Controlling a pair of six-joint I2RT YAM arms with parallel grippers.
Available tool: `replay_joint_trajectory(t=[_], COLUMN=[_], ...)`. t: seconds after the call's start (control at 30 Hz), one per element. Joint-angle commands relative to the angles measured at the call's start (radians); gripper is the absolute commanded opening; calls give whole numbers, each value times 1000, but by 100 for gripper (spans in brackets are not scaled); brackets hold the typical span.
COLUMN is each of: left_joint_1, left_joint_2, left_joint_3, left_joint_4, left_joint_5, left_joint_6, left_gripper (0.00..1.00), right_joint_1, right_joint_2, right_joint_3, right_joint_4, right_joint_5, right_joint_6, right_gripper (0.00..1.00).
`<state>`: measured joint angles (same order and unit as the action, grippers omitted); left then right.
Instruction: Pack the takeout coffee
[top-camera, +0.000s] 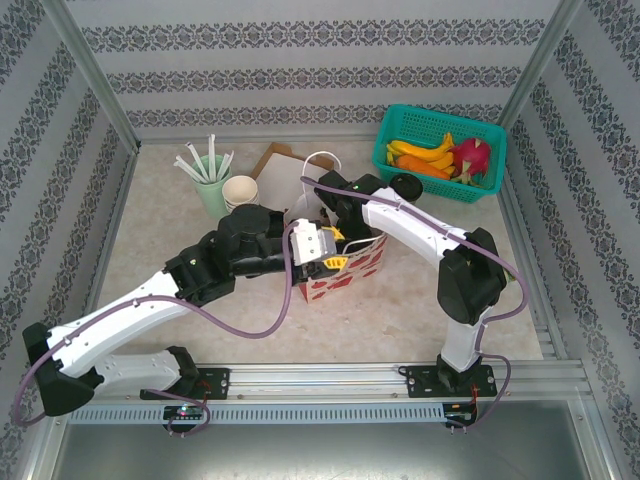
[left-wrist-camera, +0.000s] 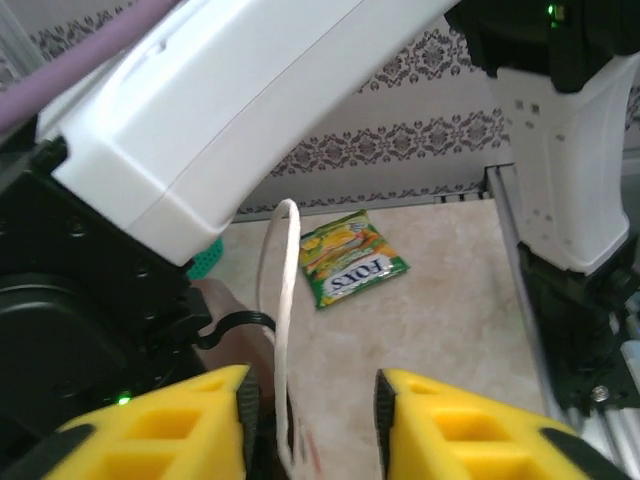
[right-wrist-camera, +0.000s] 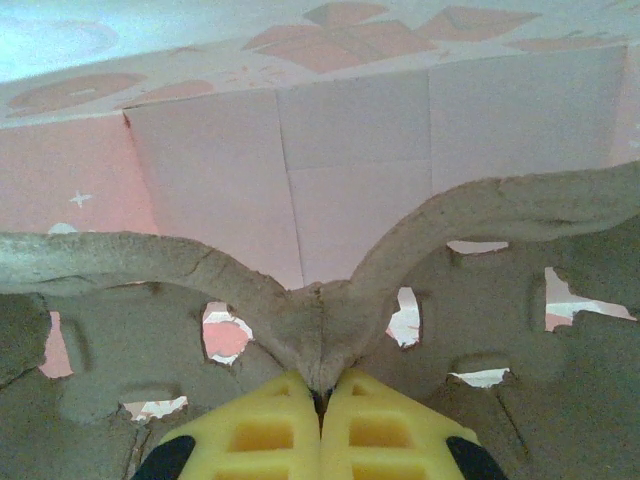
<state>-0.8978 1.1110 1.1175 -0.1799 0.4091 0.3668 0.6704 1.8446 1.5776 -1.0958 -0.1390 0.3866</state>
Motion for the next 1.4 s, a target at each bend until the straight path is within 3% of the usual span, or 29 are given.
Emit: replay_joint_trajectory(t=[0.0,0.07,0.17,0.27,0.37,0.77,1.1,1.37], left_joint_1=[70,131,255,324,376,440,486,497], left_joint_2=[-80,-109,-106,-64,-13,220,300,336], left_joint_3=[-63,-97,-92,-57,-24,141,147,157], left_joint_4=[42,103,106,61,40,12,65,74], left_joint_5=[-20,-67,-106,-215,-170,-23,68,114], left_joint_6=[-68,-154,-311,-416,-469,-502,-528,-535], left_gripper=[52,59,58,54,54,44,32,10], right_joint_1=[11,13,13,14,15,18,11,8], right_joint_2=[-45,-48,-51,-56,-57,-65,-86,-95], right_joint_3=[-23,-29,-36,-39,-36,-30,-47,-76], right_joint_4=[20,25,28,35,40,70,103,109], right_joint_5=[18,19,25,26,24,7,-35,-20], right_joint_6=[-2,-2,-3,-2,-1,14,23,20], right_gripper=[0,0,0,0,0,0,0,0])
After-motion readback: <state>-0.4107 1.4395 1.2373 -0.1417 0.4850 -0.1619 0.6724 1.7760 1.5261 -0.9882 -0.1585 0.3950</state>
